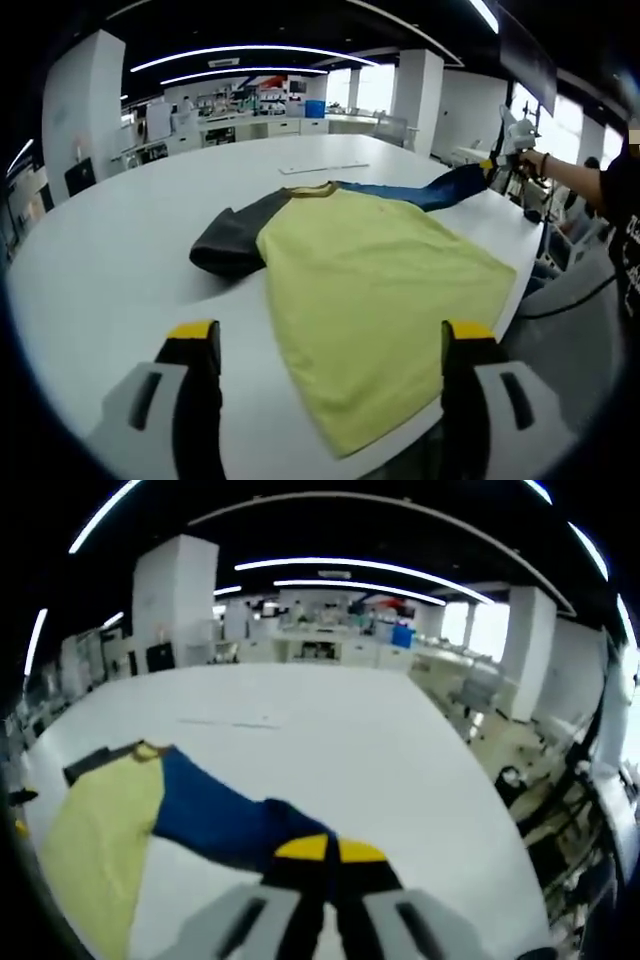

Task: Fold the garment on the visible template until the final outline fits inside the template.

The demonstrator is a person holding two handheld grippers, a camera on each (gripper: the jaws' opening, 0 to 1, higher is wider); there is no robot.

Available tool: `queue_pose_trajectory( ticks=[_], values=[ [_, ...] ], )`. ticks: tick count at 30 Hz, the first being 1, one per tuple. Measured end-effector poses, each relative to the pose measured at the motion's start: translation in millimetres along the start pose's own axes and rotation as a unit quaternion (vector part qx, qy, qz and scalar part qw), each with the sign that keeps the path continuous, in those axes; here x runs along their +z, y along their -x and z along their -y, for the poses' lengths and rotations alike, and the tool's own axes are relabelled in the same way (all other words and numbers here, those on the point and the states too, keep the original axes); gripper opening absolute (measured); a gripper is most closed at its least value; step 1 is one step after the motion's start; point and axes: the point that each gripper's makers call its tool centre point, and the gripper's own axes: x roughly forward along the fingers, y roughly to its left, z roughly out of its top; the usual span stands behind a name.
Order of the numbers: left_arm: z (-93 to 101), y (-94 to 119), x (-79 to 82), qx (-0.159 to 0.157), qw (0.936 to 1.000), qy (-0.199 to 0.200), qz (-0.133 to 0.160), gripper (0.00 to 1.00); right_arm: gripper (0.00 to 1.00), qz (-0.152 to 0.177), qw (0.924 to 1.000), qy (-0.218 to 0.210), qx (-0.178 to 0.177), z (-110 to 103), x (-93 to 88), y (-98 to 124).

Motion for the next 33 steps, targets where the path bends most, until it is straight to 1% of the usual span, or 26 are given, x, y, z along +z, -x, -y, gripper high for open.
queue_pose_trajectory(
  ticks=[5,8,9,12,17,18,21,23,26,28,30,32,33],
  values=[
    [2.6,-1,1.1,-0.002,1.0000,-0.006,-0.003,0.89,0.00,-0.024,0.9997,-0.005,-0.010,8,-11.1,-8],
    [2.5,-1,0.5,-0.003,0.9999,-0.010,-0.006,0.89,0.00,-0.049,0.9985,-0.017,-0.020,16,-23.0,-15],
    [2.0,0,0.5,-0.004,0.9999,-0.011,-0.006,0.89,0.00,-0.052,0.9983,-0.017,-0.022,16,-24.5,-16],
    [-1.0,1,2.2,0.006,0.9997,-0.022,-0.005,0.89,0.00,-0.070,0.9969,-0.020,-0.031,24,-30.8,-21],
    [-2.9,2,2.7,0.011,0.9998,-0.017,-0.004,0.91,0.00,-0.084,0.9954,-0.022,-0.040,35,-37.0,-32],
    [-2.9,2,2.8,0.011,0.9998,-0.017,-0.004,0.91,0.00,-0.095,0.9941,-0.027,-0.043,39,-40.9,-35],
    [-2.6,2,2.8,0.013,0.9997,-0.018,-0.007,0.91,0.00,-0.098,0.9941,-0.022,-0.042,38,-42.7,-40],
    [-2.8,2,3.4,0.017,0.9996,-0.022,-0.008,0.91,0.00,-0.109,0.9926,-0.031,-0.043,40,-47.7,-44],
    [-3.8,1,3.7,0.019,0.9994,-0.028,-0.011,0.91,0.00,-0.109,0.9921,-0.040,-0.047,41,-50.2,-47],
    [-4.5,1,4.7,0.019,0.9993,-0.029,-0.009,0.91,0.00,-0.103,0.9929,-0.030,-0.051,47,-48.4,-52],
    [-5.3,1,5.3,0.019,0.9993,-0.030,-0.008,0.91,0.00,-0.100,0.9931,-0.031,-0.053,49,-45.4,-50],
    [-5.3,1,5.4,0.020,0.9993,-0.030,-0.008,0.92,0.07,-0.098,0.9934,-0.036,-0.048,51,-47.5,-51],
    [-5.2,1,5.3,0.020,0.9993,-0.031,-0.008,0.92,0.11,-0.097,0.9935,-0.038,-0.045,48,-49.0,-51]
  ],
)
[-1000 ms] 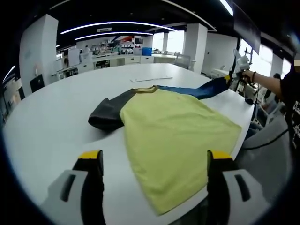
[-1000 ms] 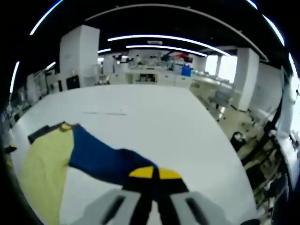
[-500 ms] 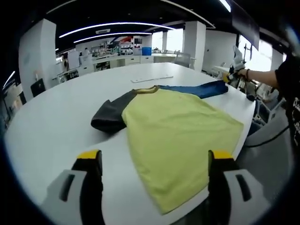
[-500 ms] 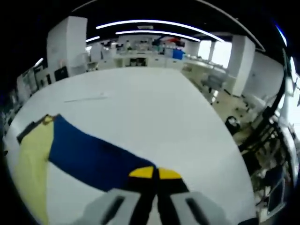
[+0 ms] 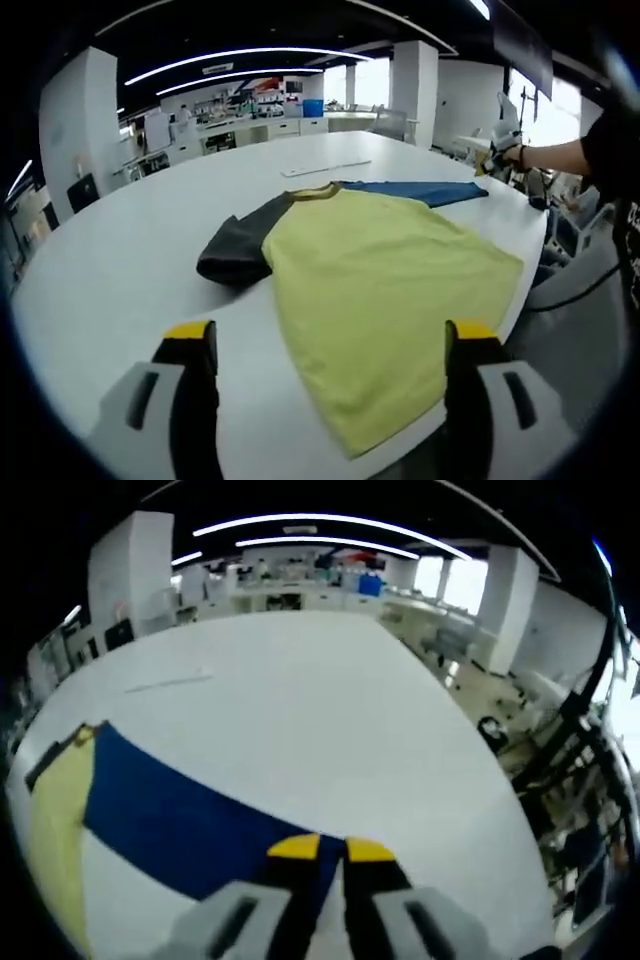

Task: Fold the garment on the visible template until the final outline fits inside the template.

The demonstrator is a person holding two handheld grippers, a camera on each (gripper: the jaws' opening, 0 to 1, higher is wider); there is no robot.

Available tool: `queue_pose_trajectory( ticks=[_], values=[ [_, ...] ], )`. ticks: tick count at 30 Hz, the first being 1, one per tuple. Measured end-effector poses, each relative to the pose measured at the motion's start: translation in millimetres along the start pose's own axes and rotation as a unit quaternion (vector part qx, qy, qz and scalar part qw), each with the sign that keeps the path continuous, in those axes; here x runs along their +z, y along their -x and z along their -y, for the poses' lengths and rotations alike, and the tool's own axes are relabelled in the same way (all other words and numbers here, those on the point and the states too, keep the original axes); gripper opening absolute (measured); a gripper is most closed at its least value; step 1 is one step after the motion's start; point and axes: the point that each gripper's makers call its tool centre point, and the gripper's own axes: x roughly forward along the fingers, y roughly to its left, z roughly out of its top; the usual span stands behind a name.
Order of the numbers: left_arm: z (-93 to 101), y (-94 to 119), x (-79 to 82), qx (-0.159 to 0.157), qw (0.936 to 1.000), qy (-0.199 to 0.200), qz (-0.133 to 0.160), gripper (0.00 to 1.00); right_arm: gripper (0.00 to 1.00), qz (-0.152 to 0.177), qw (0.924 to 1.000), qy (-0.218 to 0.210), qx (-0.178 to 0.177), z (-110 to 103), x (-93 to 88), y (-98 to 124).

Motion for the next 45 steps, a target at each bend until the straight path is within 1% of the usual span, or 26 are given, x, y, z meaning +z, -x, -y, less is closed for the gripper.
queue_pose_trajectory(
  ticks=[2,4,6,8,13,17,19,22,25,27,30,31,32,33,34,36,37,39,40,41,43,45],
  values=[
    [-1.1,0,-1.0,-0.001,1.0000,0.001,0.000,0.92,0.17,-0.004,1.0000,-0.002,0.006,-3,-5.1,2],
    [-0.6,0,-1.2,-0.001,1.0000,0.000,0.000,0.92,0.19,-0.011,0.9999,-0.004,0.006,-4,-13.3,7],
    [-0.7,0,-1.3,-0.001,1.0000,-0.001,-0.001,0.92,0.19,-0.020,0.9997,-0.010,0.006,-5,-22.7,9],
    [-1.3,0,-1.0,0.000,1.0000,-0.002,0.000,0.92,0.20,-0.026,0.9995,-0.015,0.010,-6,-29.5,5],
    [-1.9,1,-0.7,0.002,1.0000,-0.003,0.002,0.92,0.20,-0.036,0.9990,-0.024,0.013,-4,-41.1,6],
    [-0.8,1,0.5,0.002,1.0000,-0.004,0.004,0.92,0.20,-0.040,0.9988,-0.025,0.010,-10,-54.6,11],
    [0.2,1,1.2,0.002,1.0000,-0.004,0.005,0.92,0.20,-0.039,0.9990,-0.023,0.005,-7,-55.4,10],
    [0.1,2,0.4,0.003,1.0000,-0.005,0.003,0.91,0.19,-0.037,0.9987,-0.034,0.007,-8,-58.9,9],
    [0.2,3,0.7,0.004,1.0000,-0.004,0.004,0.91,0.18,-0.043,0.9983,-0.039,0.007,-12,-64.8,10],
    [-0.8,4,0.3,0.006,1.0000,-0.004,0.004,0.91,0.17,-0.036,0.9985,-0.042,0.003,-12,-64.9,9],
    [-2.9,5,-0.7,0.007,1.0000,-0.004,0.001,0.91,0.16,-0.034,0.9984,-0.045,-0.003,-11,-64.7,8],
    [-2.5,6,-0.3,0.008,1.0000,-0.004,0.000,0.90,0.15,-0.034,0.9978,-0.056,-0.008,-12,-65.3,9],
    [-2.6,6,-0.1,0.008,1.0000,-0.005,0.000,0.90,0.14,-0.032,0.9979,-0.055,-0.009,-12,-65.0,10],
    [-3.0,7,0.1,0.010,0.9999,-0.006,-0.001,0.90,0.12,-0.029,0.9983,-0.051,-0.009,-17,-64.7,11],
    [-3.5,8,0.3,0.011,0.9999,-0.006,-0.001,0.90,0.08,-0.026,0.9984,-0.050,-0.009,-18,-63.8,10],
    [-3.7,8,0.6,0.013,0.9999,-0.005,-0.001,0.90,0.06,-0.027,0.9979,-0.058,-0.012,-20,-64.1,10],
    [-4.3,9,0.6,0.014,0.9999,-0.005,-0.001,0.90,0.05,-0.027,0.9968,-0.073,-0.019,-21,-65.3,11],
    [-5.8,10,-0.5,0.016,0.9998,-0.007,-0.004,0.88,0.05,-0.021,0.9918,-0.124,-0.023,-27,-66.4,15],
    [-7.0,10,-2.2,0.019,0.9997,-0.011,-0.009,0.88,0.03,-0.022,0.9891,-0.144,-0.022,-24,-66.7,14],
    [-7.1,11,-2.6,0.020,0.9997,-0.013,-0.011,0.88,0.02,-0.022,0.9882,-0.150,-0.022,-23,-67.1,14],
    [-6.1,11,-2.6,0.018,0.9997,-0.014,-0.011,0.89,0.00,-0.023,0.9869,-0.158,-0.021,-29,-69.6,17],
    [-5.3,12,-1.8,0.017,0.9998,-0.009,-0.008,0.90,0.00,-0.020,0.9863,-0.163,-0.018,-26,-69.1,16]
  ],
)
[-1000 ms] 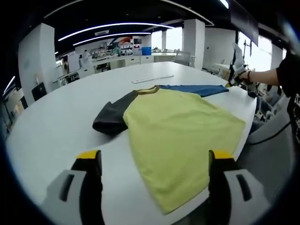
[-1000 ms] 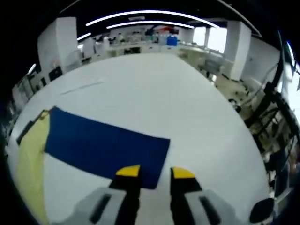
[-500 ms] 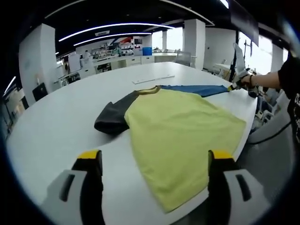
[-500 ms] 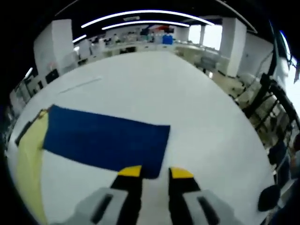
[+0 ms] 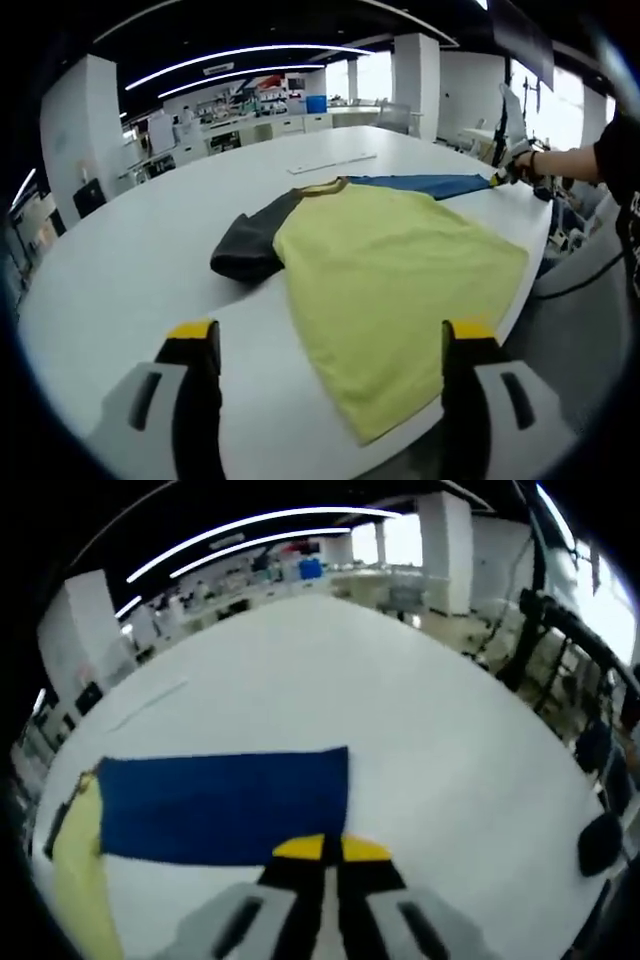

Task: Fold the garment on the visible template until the final outline fits inside the template.

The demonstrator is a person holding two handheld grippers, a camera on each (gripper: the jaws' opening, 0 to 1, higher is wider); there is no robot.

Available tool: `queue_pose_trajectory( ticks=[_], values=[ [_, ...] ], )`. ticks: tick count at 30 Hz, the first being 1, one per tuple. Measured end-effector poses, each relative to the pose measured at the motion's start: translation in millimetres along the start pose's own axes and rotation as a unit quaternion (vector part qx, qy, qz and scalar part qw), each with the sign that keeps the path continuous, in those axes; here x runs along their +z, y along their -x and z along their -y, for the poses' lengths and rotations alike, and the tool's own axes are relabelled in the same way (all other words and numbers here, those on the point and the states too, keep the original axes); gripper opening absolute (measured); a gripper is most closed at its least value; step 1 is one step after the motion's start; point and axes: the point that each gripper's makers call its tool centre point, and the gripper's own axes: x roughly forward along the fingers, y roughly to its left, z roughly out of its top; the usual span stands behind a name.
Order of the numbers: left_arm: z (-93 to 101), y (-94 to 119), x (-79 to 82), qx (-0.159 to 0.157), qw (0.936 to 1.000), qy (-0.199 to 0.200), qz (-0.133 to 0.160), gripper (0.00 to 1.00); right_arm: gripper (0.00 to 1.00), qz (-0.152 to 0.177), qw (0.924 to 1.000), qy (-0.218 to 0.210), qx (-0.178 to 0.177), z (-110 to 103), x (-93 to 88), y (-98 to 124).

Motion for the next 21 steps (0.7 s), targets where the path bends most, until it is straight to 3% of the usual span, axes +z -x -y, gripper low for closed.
queue_pose_trajectory(
  ticks=[5,11,21],
  values=[
    [0.5,1,1.2,0.002,1.0000,0.007,0.002,0.90,0.00,0.005,0.9980,-0.061,0.016,-2,1.5,-2],
    [0.8,3,2.8,0.002,1.0000,0.008,0.003,0.90,0.00,0.009,0.9976,-0.066,0.020,-4,5.2,6],
    [3.8,4,1.8,-0.005,0.9994,0.033,0.006,0.93,0.00,0.019,0.9983,-0.039,0.040,-20,22.2,16]
  ],
)
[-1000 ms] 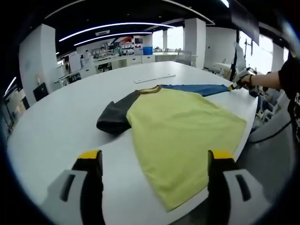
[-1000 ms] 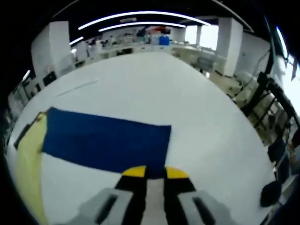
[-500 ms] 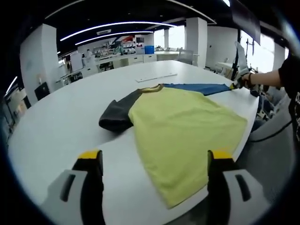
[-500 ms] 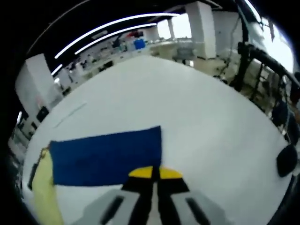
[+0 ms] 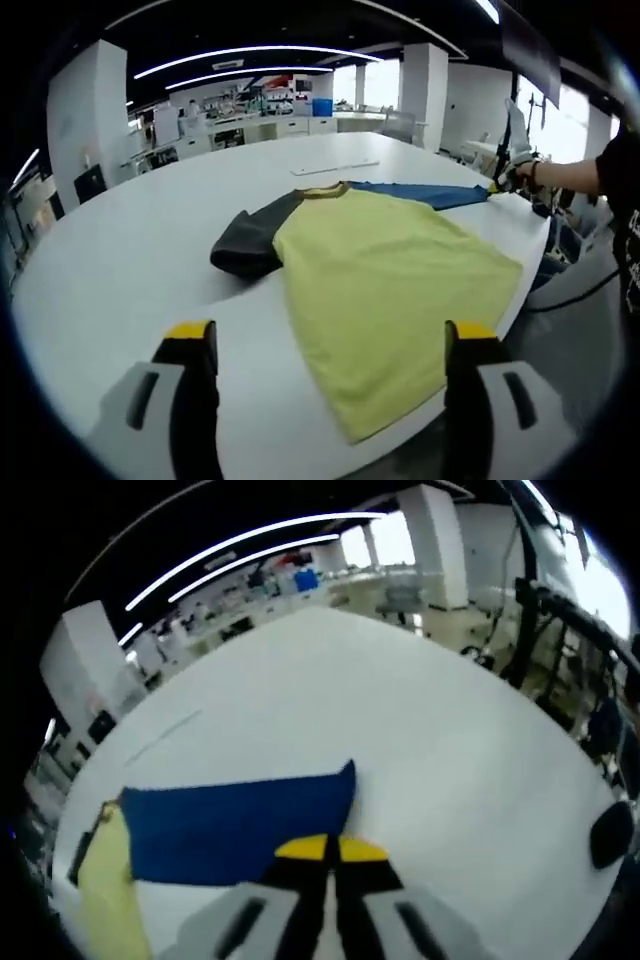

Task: Fold the garment on the visible template until the final outline fits inside the template.

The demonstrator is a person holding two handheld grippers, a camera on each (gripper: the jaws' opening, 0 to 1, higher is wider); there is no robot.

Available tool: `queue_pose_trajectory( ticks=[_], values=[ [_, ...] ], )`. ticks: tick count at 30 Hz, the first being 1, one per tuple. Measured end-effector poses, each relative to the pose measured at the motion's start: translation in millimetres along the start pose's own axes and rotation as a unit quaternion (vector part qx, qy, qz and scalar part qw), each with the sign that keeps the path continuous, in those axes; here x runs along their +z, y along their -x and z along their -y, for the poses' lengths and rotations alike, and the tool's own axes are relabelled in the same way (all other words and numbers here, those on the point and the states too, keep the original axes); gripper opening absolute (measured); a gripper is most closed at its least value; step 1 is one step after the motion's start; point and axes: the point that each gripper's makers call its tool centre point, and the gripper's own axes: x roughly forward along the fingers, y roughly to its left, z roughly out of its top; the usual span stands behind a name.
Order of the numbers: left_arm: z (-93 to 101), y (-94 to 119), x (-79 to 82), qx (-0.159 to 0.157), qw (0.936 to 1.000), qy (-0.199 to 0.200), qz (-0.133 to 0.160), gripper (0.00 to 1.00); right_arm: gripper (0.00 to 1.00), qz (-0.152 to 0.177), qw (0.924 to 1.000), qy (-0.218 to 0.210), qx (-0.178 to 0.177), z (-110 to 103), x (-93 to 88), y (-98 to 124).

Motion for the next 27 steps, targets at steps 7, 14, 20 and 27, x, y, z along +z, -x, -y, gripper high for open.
queue_pose_trajectory(
  ticks=[7,14,20,27],
  values=[
    [0.6,2,-1.6,-0.003,1.0000,0.003,0.000,0.93,0.00,0.008,0.9995,0.012,0.029,-24,10.2,2],
    [2.1,3,-1.0,-0.007,0.9999,0.006,0.006,0.94,0.00,0.006,0.9977,0.035,0.058,-50,18.6,0],
    [-4.5,3,-8.8,-0.012,0.9999,0.011,0.000,0.93,0.00,0.004,0.9945,0.059,0.086,-81,21.1,5],
    [1.2,3,-6.6,-0.016,0.9997,0.017,0.002,0.93,0.00,-0.001,0.9893,0.089,0.116,-110,30.0,4]
  ],
)
